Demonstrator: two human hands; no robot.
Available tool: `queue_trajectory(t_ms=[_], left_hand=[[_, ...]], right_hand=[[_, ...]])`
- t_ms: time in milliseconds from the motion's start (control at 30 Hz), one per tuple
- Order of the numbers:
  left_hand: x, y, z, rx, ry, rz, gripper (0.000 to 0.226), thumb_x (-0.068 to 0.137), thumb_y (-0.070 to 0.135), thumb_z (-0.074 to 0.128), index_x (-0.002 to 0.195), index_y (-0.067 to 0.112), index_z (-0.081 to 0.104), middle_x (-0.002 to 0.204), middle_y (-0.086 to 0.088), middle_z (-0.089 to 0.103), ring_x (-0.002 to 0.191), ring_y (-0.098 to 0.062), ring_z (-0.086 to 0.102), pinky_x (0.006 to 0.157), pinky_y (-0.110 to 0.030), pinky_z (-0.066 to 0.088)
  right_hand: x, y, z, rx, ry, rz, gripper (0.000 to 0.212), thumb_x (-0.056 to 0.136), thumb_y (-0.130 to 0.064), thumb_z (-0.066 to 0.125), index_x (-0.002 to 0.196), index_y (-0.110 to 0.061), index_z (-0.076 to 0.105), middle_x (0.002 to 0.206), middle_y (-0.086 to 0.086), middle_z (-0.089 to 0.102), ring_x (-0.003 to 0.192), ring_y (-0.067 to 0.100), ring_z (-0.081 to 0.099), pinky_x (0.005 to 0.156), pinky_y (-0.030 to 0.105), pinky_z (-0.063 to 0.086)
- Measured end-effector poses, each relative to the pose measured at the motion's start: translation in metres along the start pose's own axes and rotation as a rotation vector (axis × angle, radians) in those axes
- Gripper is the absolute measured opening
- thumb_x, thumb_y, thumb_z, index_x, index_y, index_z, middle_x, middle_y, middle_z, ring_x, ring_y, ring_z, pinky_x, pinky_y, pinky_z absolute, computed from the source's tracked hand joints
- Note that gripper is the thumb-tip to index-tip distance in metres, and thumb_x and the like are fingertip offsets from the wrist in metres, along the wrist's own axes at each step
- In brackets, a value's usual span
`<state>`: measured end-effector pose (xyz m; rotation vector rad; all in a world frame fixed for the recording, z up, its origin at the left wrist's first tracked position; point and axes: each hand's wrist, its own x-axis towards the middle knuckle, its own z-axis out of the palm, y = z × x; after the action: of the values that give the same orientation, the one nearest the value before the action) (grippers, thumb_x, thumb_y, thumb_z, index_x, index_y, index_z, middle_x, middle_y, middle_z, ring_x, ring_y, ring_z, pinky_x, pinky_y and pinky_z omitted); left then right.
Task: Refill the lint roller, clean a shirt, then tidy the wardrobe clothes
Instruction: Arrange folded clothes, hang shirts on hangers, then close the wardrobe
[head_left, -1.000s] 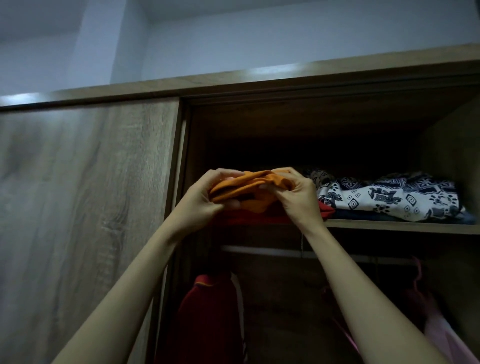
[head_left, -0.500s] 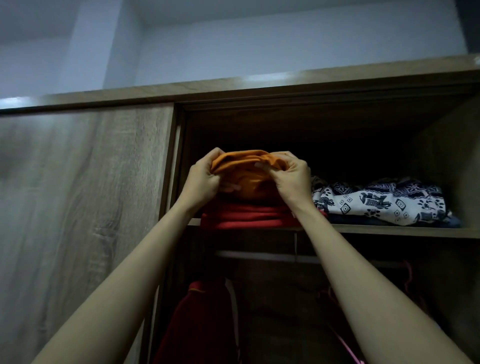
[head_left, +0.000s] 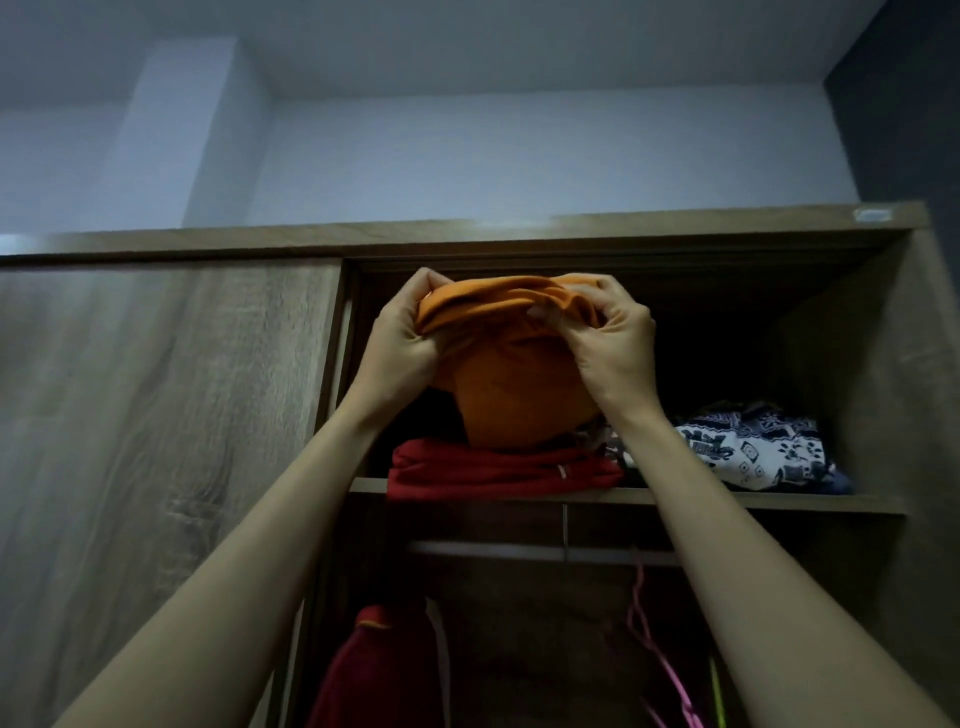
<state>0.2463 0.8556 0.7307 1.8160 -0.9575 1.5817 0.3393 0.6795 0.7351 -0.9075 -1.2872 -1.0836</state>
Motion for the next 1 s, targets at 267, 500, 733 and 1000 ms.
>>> queue_trajectory(t_ms=[267,500,733,1000], left_hand=[[0.018,0.085,0.014,-0.24,-0.023,-0.05,0.015,0.089,0.03,0.062,0.102,0.023,0.057,0.087,0.01,0.07,0.088,-0.005,0.068,0.076,-0.022,0.056],[0.011,0.133,0.046,-0.341,0.045,-0.256,0.022,0.091,0.032,0.05,0.1,0.015,0.061,0.101,-0.008,0.072,0.098,-0.025,0.071,0.079,-0.031,0.058],[-0.022,0.179,0.077,-0.279,-0.01,-0.327,0.019,0.094,0.029,0.046,0.089,0.016,0.059,0.086,0.001,0.067,0.091,-0.017,0.069,0.079,-0.029,0.058],[-0.114,0.208,0.102,-0.249,-0.02,-0.525,0.024,0.091,0.035,0.048,0.094,0.016,0.062,0.092,-0.004,0.067,0.095,-0.021,0.069,0.08,-0.03,0.057]], right_hand=[[0.024,-0.068,-0.046,-0.033,0.042,-0.056,0.02,0.078,-0.034,0.073,0.083,-0.015,0.074,0.085,0.009,0.066,0.081,0.018,0.062,0.077,0.038,0.052],[0.012,-0.105,-0.09,-0.045,-0.015,0.008,0.024,0.082,-0.047,0.061,0.079,-0.025,0.069,0.087,0.009,0.065,0.083,0.022,0.064,0.075,0.041,0.054],[-0.03,-0.126,-0.129,0.008,-0.049,0.121,0.029,0.081,-0.054,0.057,0.085,-0.028,0.069,0.093,0.0,0.064,0.088,0.013,0.064,0.078,0.033,0.056],[-0.13,-0.146,-0.153,0.041,-0.053,0.323,0.017,0.084,-0.039,0.059,0.086,-0.024,0.068,0.092,-0.002,0.063,0.088,0.006,0.063,0.076,0.015,0.048]])
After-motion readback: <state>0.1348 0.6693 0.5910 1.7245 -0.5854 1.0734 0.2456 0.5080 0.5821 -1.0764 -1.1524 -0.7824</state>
